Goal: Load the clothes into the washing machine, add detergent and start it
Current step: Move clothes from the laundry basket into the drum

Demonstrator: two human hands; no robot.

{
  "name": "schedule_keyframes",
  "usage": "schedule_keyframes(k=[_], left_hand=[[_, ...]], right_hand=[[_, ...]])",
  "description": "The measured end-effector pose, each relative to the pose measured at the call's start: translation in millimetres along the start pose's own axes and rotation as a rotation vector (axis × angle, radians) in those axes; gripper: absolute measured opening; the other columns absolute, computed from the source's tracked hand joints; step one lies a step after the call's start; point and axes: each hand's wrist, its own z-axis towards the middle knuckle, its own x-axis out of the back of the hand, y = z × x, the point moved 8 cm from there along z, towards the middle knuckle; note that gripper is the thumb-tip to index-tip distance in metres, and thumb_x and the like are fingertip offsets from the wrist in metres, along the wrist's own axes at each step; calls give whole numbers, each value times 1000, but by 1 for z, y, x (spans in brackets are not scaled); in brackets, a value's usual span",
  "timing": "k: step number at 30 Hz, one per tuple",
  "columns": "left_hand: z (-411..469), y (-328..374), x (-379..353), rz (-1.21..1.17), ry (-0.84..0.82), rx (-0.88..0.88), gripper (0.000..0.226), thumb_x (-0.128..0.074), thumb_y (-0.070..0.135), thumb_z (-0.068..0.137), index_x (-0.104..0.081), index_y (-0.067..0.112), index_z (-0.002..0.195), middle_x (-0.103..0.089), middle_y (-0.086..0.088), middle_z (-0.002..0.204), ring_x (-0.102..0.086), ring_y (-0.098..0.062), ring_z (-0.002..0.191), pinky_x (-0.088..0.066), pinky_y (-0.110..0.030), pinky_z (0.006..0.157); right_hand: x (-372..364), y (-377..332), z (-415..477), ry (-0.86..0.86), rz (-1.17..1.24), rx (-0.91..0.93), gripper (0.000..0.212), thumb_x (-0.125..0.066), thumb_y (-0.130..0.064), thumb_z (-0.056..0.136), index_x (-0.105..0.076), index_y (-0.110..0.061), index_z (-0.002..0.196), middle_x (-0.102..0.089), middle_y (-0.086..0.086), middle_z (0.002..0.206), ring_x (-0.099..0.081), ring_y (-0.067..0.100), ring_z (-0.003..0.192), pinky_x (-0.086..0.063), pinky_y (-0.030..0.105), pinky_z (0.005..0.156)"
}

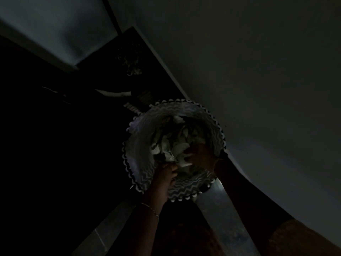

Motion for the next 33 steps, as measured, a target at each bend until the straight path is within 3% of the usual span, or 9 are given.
schedule_keyframes(k=[3,6,9,12,15,19,24,27,33], left_hand=[[-30,14,11,-27,10,-51,16,-50,16,96,-59,15,109,-63,-2,94,-56,-12,80,-39,-24,65],[-58,21,19,-17,6,-84,17,-51,20,96,-60,16,109,-61,2,89,-56,-13,81,-41,-26,72],[-88,28,28,32,14,-106,13,-49,21,97,-62,16,95,-60,-1,94,-56,-19,90,-42,-31,79],[-123,47,34,72,55,-171,12,-51,12,95,-63,12,93,-59,-11,95,-57,-23,85,-41,-29,71],[-149,72,35,88,48,-333,53,-62,-3,87,-44,5,136,-49,-15,137,-48,-33,126,-42,-40,100],[-185,97,46,315,80,-465,107,-81,4,71,-10,11,152,-17,-9,158,-22,-27,145,-27,-43,115],[-214,128,44,576,-35,-646,91,-85,14,68,-37,13,145,-39,-3,145,-34,-22,138,-33,-27,105],[-230,143,43,692,-51,-739,96,-91,45,52,-49,25,136,-52,5,136,-48,-18,127,-42,-33,103],[-267,163,46,665,-19,-789,123,-86,51,28,-41,11,134,-54,-6,136,-52,-22,124,-44,-41,104]], right_hand=[[11,-14,-39,89,274,80,35,-61,6,86,-58,10,120,-60,28,122,-67,1,78,-52,12,67],[24,-33,-81,203,357,158,31,-63,11,83,-60,18,113,-61,24,117,-61,16,97,-47,2,65],[38,-57,-117,275,528,207,23,-66,12,79,-66,17,102,-70,12,91,-64,7,84,-49,13,74],[50,-87,-151,246,613,258,14,-66,14,78,-68,0,81,-67,-11,60,-62,-7,60,-50,10,63],[63,-126,-184,231,637,374,26,-65,14,79,-63,-12,72,-63,2,73,-62,-10,61,-50,7,66],[72,-163,-220,202,641,438,26,-67,11,79,-62,-13,70,-62,1,76,-63,-8,65,-50,6,70],[85,-194,-256,202,554,490,22,-71,8,77,-63,-11,69,-62,2,76,-61,3,75,-52,9,74],[95,-216,-281,229,475,552,23,-68,9,80,-63,-12,72,-61,3,77,-58,3,74,-49,3,66],[106,-255,-325,277,357,621,12,-66,3,84,-65,-9,84,-59,12,88,-55,18,80,-49,13,65]])
